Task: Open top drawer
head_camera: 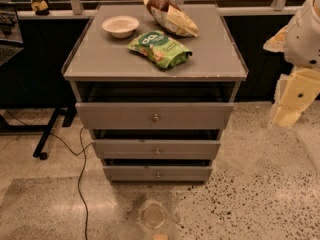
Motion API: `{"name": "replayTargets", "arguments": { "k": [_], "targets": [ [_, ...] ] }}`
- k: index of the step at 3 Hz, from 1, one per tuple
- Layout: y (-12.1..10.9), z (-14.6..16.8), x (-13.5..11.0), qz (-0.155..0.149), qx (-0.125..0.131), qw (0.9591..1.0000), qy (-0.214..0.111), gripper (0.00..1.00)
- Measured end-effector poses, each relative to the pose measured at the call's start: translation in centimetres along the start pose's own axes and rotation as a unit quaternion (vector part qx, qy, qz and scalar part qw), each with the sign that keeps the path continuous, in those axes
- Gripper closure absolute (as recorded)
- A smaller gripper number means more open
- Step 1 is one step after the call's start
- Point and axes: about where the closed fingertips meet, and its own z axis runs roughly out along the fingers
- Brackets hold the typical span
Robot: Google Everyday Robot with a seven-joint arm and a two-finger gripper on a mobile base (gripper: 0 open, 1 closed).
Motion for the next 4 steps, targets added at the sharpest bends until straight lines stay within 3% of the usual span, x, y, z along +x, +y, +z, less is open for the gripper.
{"name": "replayTargets", "arguments": {
  "k": [2,3,4],
  "targets": [
    [0.4,-0.1,-0.1,0.008,0.008,0.9999,-0.005,0.00],
    [2.4,1.2,-0.2,0.061,0.017,0.9975,-0.033,0.00],
    [4.7,5.5,0.0,0.110,0.012,0.9908,-0.077,0.00]
  ]
}}
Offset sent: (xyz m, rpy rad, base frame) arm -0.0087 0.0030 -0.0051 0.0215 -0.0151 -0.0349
